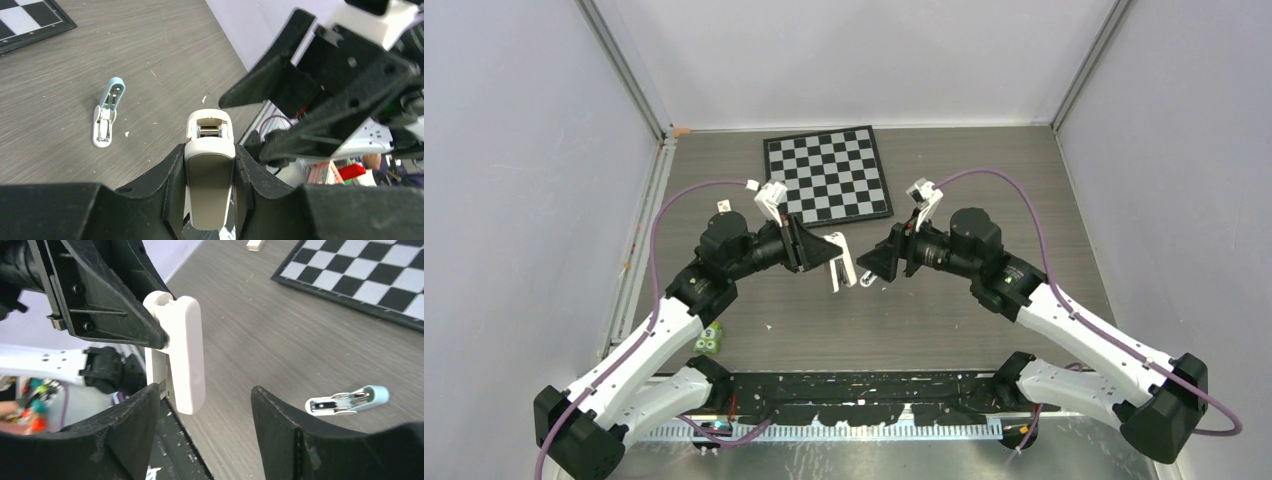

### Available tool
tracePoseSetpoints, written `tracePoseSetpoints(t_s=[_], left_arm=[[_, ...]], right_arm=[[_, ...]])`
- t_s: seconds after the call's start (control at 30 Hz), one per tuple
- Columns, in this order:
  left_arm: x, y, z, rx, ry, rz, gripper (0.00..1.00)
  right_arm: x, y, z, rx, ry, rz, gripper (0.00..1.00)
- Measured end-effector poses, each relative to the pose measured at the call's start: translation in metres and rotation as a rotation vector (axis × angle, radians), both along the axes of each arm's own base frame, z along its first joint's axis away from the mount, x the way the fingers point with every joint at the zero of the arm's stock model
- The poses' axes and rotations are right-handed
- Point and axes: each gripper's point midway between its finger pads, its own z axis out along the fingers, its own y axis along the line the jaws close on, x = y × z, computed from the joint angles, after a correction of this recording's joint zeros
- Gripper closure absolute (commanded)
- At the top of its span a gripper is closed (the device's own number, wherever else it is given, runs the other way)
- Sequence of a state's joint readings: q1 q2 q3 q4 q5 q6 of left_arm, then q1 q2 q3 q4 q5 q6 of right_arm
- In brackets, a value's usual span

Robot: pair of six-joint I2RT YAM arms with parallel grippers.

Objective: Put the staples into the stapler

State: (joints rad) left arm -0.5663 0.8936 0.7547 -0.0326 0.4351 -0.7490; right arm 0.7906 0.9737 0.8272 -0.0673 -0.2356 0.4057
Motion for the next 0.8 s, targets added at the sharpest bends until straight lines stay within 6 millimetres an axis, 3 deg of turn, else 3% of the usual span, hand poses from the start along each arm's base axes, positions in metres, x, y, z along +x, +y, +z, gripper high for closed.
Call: tracePoseSetpoints(t_s=[0.1,0.3,0.43,0.6,0.63,0.73,0.8], left_arm=[[-0.008,-0.004,0.002,0.001,-0.026,-0.059,1.0],[-0.021,-0.011,0.019,-0.047,-0.087,-0.156,1.0],[-0.028,-0.015,0.027,-0.086,-0.119,-0.203,1.0],[-0.03,-0.016,0.03,-0.12,-0.117,-0.218,0.99],[-0.03,-0.016,0.031,-0.123,-0.113,-0.218,0.91],[-0.029,-0.015,0.028,-0.112,-0.108,-0.21,0.55],[-0.028,-0.014,0.025,-0.087,-0.1,-0.197,0.44]], right_arm=[[-0.005,0.0,0.0,0.042,0.069,0.091,0.35],[-0.031,0.019,-0.015,0.061,0.192,0.292,0.38],[-0.038,0.029,-0.016,0.09,0.232,0.371,0.53],[-0.045,0.034,-0.009,0.135,0.224,0.436,0.81],[-0.046,0.034,-0.008,0.142,0.218,0.441,0.84],[-0.045,0.034,-0.01,0.15,0.216,0.438,0.92],[-0.045,0.034,-0.013,0.147,0.225,0.425,0.99]])
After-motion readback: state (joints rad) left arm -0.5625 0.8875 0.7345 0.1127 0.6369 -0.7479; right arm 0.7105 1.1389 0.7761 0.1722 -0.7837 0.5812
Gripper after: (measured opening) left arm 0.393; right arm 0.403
